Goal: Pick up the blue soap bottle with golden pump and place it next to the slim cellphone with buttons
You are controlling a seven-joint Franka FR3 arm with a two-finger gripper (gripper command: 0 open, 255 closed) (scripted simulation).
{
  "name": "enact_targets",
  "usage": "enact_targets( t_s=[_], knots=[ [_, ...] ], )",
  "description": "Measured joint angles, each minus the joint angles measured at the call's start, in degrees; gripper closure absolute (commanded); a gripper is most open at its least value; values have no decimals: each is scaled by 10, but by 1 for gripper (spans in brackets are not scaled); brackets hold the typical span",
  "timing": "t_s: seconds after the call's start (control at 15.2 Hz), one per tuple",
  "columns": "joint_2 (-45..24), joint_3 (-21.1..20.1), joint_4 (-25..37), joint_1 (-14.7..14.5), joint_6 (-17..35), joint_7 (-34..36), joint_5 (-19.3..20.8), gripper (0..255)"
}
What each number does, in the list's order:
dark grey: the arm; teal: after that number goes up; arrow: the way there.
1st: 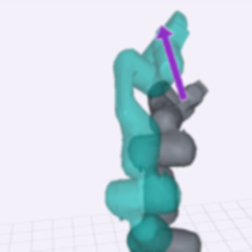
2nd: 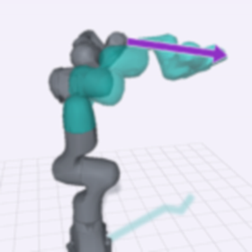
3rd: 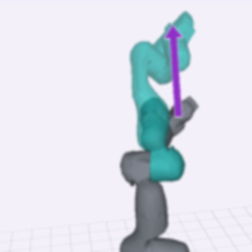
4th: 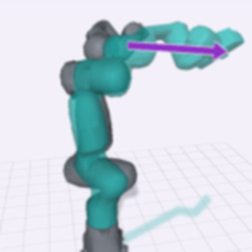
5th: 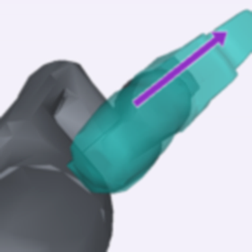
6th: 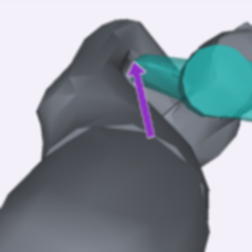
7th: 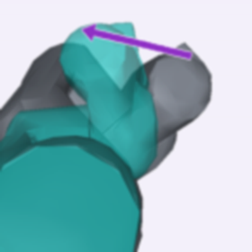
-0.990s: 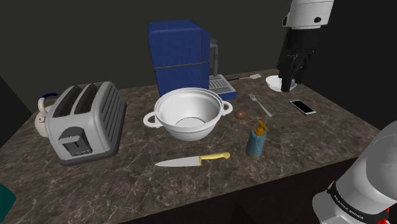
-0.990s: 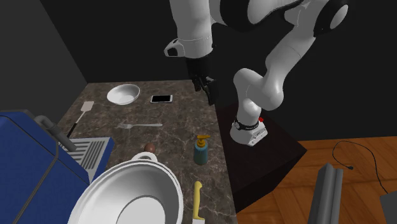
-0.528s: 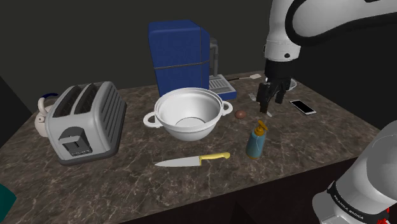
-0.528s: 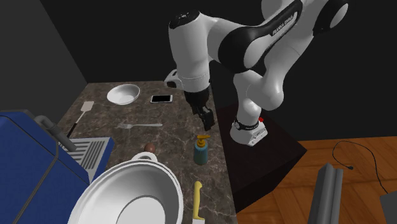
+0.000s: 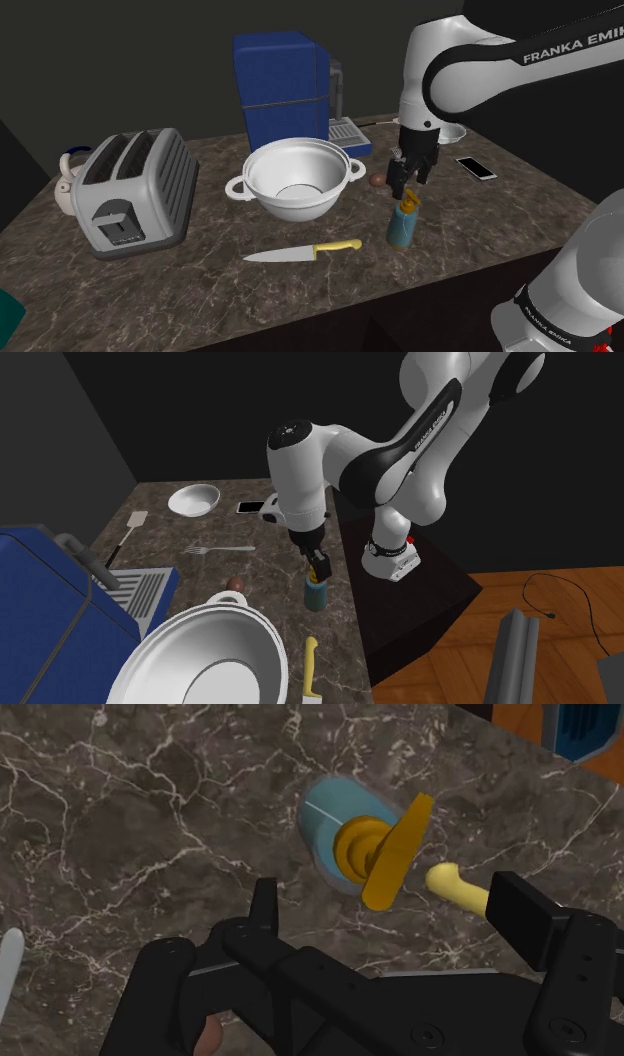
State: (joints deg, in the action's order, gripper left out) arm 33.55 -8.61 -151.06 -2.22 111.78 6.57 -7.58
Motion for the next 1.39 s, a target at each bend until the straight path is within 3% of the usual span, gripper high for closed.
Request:
enact_targets(
  t_s=[0.59,0.66,1.39],
  knots=[
    [-10,-4,-21,-2,31,1,-4,0],
    [-10,-4,-21,-2,31,1,-4,255],
    [-8,-4,-19,-2,28,1,-3,255]
  ],
)
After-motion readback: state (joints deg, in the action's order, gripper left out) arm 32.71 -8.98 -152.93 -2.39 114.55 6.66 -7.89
